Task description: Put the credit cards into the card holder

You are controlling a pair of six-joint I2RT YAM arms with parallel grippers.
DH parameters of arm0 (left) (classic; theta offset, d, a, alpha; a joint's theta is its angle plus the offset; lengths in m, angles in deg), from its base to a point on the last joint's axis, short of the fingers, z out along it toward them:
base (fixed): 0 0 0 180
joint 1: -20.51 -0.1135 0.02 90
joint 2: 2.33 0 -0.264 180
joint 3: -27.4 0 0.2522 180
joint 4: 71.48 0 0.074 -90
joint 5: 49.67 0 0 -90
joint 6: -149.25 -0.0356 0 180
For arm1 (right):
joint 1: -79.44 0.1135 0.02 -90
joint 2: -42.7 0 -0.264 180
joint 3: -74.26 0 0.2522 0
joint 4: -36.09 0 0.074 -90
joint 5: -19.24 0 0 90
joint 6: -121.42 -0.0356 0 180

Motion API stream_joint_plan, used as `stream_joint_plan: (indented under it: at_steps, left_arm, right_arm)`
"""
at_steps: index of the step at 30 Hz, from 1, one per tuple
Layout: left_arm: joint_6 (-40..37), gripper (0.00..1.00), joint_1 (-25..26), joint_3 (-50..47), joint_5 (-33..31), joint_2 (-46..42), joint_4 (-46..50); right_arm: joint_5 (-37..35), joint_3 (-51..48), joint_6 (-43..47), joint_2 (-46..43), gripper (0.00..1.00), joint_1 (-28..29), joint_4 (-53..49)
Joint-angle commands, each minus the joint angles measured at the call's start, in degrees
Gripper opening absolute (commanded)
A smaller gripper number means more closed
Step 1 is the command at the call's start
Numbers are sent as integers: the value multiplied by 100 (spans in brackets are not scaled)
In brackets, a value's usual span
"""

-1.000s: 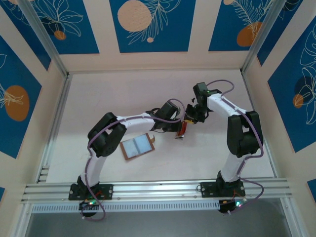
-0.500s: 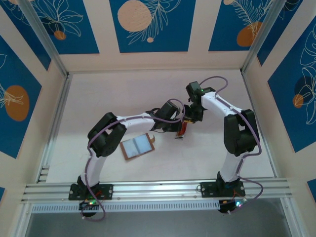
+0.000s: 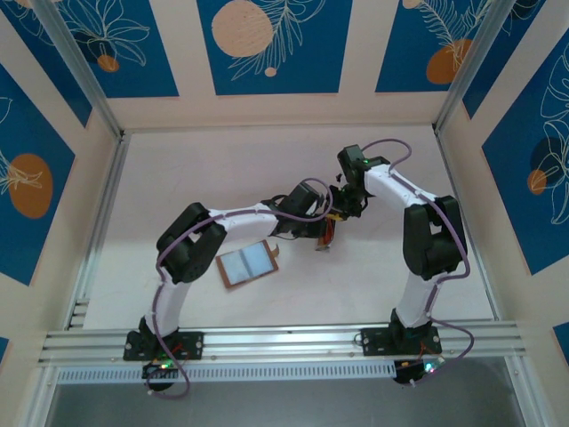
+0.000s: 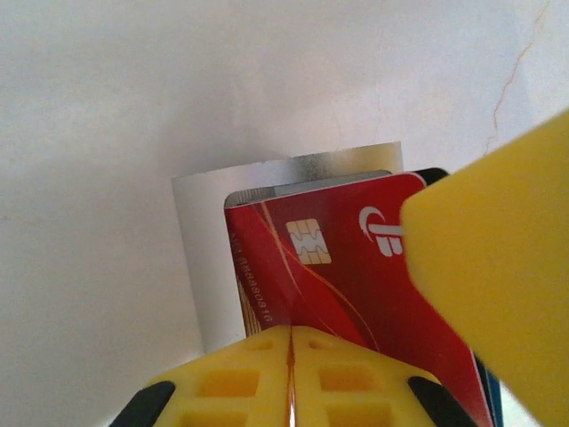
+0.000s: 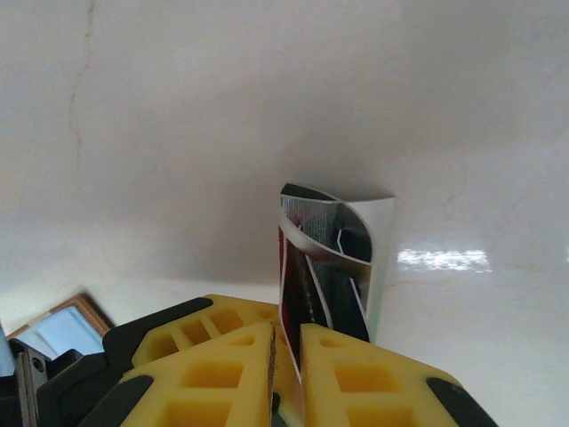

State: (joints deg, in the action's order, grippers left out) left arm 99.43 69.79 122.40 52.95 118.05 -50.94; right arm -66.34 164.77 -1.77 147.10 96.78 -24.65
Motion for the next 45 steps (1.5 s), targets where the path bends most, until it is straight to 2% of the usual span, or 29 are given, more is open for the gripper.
stream_joint_plan:
  at_steps: [1,9,19,27,32,38,45]
  left_arm:
    - [69,9,-31,-194,-5,-93,287]
    - [104,10,-74,-305,4,-232,250]
    - [130,10,-152,-697,-49,-677,166]
    - [87,10,-189,-656,-14,-789,179]
    - [64,10,-237,-710,28,-1037,235]
    - [-56,11,-376,-1056,-90,-1827,553]
    - [27,12,-895,-2418,-389,-3167,1075]
  right_arm:
    - [553,-181,-57,79,16,50,7]
    - [96,-135,-4,134,16,165,-157]
    - [-819,153,41,264,16,458,-619]
    - [-795,237,58,292,14,580,-672]
    - [-644,244,89,248,6,586,-681]
    - [-360,278,128,71,0,555,-646]
    - [-85,290,215,-283,0,500,-595]
